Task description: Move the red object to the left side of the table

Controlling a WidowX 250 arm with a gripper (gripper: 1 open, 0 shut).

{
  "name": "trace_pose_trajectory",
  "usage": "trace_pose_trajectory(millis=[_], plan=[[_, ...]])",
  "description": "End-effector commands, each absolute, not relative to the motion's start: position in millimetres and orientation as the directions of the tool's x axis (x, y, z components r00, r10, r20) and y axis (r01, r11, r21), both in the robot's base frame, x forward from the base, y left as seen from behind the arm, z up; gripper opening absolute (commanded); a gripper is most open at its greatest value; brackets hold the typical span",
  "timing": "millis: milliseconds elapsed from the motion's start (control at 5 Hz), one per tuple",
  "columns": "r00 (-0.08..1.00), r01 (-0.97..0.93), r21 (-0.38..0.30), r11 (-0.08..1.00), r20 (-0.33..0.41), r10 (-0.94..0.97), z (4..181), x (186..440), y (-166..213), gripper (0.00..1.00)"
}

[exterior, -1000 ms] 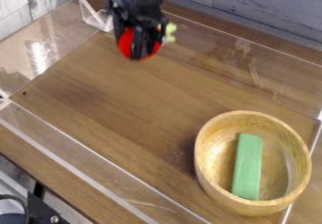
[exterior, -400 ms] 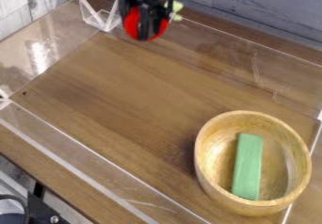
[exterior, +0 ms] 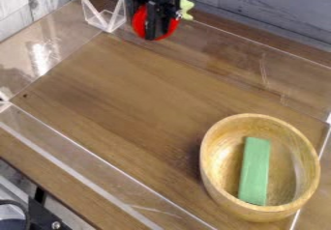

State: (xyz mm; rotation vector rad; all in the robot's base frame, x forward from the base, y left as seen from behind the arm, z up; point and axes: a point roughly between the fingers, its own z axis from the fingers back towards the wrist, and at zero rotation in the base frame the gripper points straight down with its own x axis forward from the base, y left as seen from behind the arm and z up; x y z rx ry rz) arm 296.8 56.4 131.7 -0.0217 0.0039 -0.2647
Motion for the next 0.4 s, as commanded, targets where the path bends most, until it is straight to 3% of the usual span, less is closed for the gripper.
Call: trace_pose_trajectory(millis=[0,200], plan=[[0.964,0.249,0.009,0.968,0.09,-0.249,162.8,295.8,50.0,0.0],[0.97,0.225,-0.003,0.974,0.094,-0.223,165.5,287.3,45.3,0.0]])
